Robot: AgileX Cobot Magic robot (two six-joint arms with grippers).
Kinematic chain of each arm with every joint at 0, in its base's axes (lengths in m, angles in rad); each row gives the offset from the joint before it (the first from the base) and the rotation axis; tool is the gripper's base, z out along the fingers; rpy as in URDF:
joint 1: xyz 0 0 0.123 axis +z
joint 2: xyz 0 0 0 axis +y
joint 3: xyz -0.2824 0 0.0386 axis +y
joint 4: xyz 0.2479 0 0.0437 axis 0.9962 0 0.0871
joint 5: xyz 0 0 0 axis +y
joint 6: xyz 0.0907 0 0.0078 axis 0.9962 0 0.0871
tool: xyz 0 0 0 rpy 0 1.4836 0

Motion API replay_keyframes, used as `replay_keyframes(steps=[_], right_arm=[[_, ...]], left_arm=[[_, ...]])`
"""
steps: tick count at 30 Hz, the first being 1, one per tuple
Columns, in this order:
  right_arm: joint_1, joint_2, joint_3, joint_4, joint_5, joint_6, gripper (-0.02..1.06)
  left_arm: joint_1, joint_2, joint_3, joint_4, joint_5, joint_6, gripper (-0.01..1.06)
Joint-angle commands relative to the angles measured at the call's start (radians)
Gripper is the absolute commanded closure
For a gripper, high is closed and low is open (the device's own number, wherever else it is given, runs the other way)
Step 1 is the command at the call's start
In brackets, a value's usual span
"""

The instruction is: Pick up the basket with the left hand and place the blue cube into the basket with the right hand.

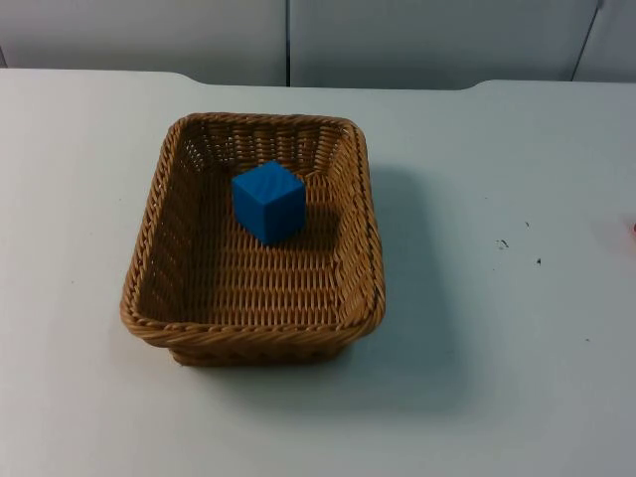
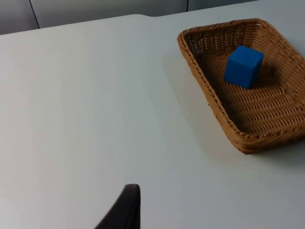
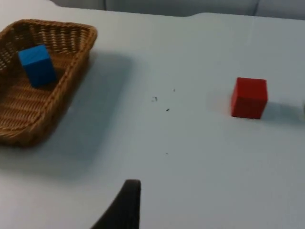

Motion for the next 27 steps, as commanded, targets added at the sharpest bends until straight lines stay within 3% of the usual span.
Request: replay_keyframes(steps=[1, 4, 14, 27], right_arm=[[-0.041, -0.003, 0.008, 0.0, -0.013, 0.002, 0.0], [-0.12, -0.003, 0.008, 0.0, -0.013, 0.002, 0.0], [-0.251, -0.003, 0.008, 0.0, -0.013, 0.002, 0.0], [-0.264, -0.003, 0.008, 0.0, -0.013, 0.002, 0.0]], left_arm=[[-0.005, -0.004, 0.002, -0.003, -0.008, -0.007, 0.0], [-0.005, -0.004, 0.002, -0.003, -0.008, -0.007, 0.0], [-0.005, -0.004, 0.002, -0.003, -0.008, -0.007, 0.0], [0.012, -0.004, 0.002, -0.003, -0.008, -0.007, 0.0]])
